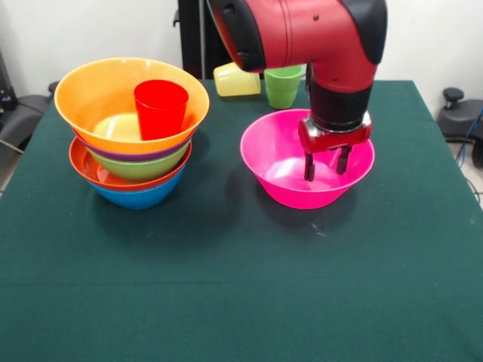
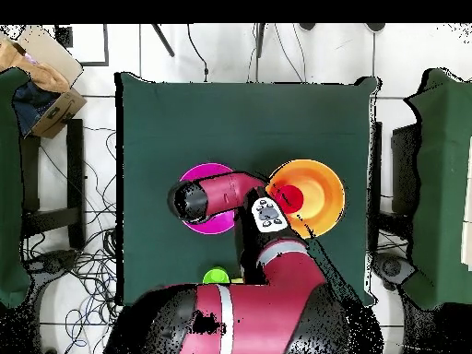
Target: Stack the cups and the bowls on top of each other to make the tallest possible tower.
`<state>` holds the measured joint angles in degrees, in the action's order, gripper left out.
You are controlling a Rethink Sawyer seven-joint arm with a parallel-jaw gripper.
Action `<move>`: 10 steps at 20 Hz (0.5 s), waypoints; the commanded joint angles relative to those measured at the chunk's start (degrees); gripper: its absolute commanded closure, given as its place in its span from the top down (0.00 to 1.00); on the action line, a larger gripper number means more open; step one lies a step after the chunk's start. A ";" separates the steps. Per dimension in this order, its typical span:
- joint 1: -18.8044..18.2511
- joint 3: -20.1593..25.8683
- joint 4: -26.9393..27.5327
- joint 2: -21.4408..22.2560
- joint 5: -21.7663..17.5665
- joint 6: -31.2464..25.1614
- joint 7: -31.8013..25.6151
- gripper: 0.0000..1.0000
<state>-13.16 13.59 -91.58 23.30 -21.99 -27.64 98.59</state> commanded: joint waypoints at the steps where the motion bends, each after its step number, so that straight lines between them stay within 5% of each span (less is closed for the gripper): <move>1: 2.49 -0.28 0.54 -2.67 1.39 -8.77 3.71 1.00; 10: 2.52 1.88 4.92 2.06 6.11 -22.92 1.28 1.00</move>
<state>-12.02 12.99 -91.20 22.75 -18.77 -39.43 98.59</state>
